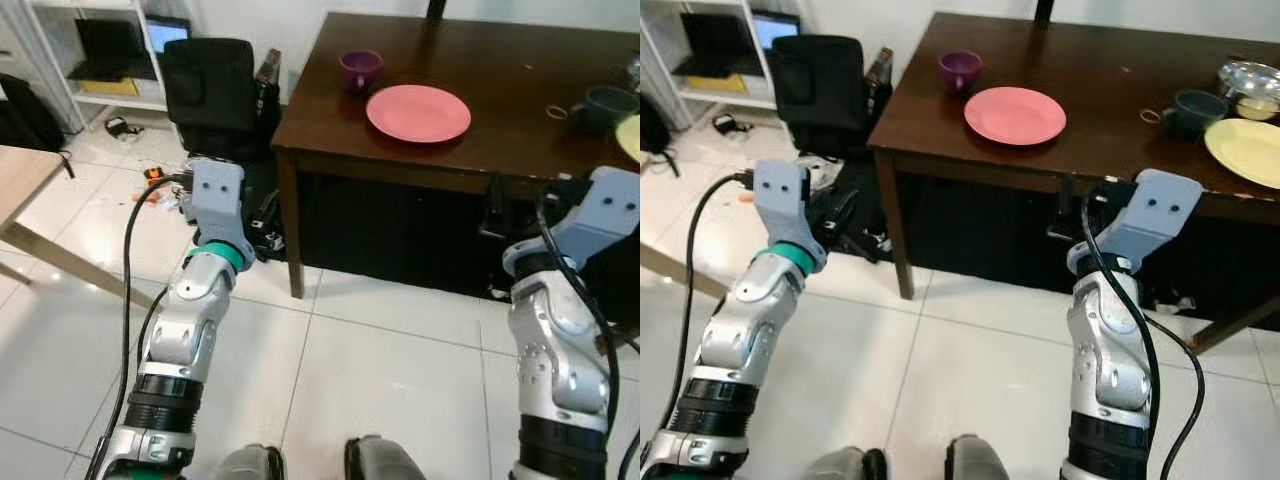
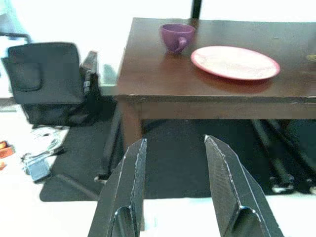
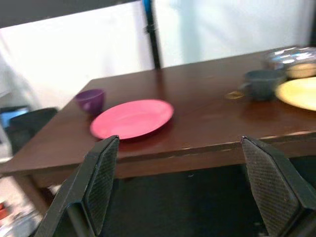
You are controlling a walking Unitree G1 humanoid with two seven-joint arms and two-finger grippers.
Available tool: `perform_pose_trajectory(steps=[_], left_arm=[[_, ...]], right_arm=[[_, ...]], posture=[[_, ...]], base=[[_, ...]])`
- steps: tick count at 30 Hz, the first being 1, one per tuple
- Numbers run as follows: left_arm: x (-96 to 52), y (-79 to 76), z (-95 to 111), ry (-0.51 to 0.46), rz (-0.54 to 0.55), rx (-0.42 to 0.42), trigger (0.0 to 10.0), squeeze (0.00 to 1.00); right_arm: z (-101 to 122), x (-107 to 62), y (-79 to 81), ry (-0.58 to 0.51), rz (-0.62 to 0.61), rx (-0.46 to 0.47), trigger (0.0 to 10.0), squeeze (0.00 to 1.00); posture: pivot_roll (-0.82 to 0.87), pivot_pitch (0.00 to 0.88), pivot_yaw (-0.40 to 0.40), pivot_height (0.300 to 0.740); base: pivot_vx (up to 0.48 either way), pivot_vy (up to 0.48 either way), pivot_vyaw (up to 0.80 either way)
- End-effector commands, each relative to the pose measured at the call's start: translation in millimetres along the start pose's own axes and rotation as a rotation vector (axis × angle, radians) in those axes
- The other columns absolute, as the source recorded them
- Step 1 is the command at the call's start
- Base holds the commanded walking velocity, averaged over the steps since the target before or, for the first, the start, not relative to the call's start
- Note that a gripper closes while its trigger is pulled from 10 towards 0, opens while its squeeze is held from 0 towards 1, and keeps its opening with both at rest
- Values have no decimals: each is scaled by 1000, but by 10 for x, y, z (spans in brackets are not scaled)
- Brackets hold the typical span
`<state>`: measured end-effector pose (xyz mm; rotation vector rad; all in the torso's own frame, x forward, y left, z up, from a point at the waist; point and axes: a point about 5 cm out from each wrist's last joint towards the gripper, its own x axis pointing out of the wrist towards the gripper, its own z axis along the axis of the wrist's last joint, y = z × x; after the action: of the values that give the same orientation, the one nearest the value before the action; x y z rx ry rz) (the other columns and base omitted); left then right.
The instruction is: Setting the table
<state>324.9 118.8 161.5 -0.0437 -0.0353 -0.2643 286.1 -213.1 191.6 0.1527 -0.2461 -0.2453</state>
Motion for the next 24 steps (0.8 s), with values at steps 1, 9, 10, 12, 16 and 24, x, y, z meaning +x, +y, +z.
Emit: perform_pose_trajectory(steps=[1, 9, 10, 12, 16, 24], left_arm=[[-6, -12, -43, 19, -2, 4, 10000, 0], [-12, -17, -55, 23, 1, 8, 10000, 0], [-14, -15, -57, 23, 3, 8, 10000, 0], [-14, -15, -58, 22, 4, 8, 10000, 0], [-15, -15, -59, 21, 6, 7, 10000, 0], [-15, -14, -61, 23, 9, 5, 10000, 0]], right_arm=[[-46, -7, -41, 31, -12, 3, 10000, 0], [-56, -6, -35, 39, -9, -9, 10000, 0], [-56, -5, -28, 39, -4, -10, 10000, 0], [-56, -4, -21, 39, -1, -10, 10000, 0], [-59, -3, -12, 40, 5, -10, 10000, 0], [-61, -3, -2, 43, 17, -8, 10000, 0]], posture=[[-99, 8, 56, 740], [-99, 9, 54, 740], [-99, 9, 53, 740], [-98, 9, 54, 740], [-96, 10, 52, 740], [-97, 11, 50, 740]], base=[[0, 0, 744], [0, 0, 798], [0, 0, 800], [0, 0, 800], [0, 0, 800], [0, 0, 800]])
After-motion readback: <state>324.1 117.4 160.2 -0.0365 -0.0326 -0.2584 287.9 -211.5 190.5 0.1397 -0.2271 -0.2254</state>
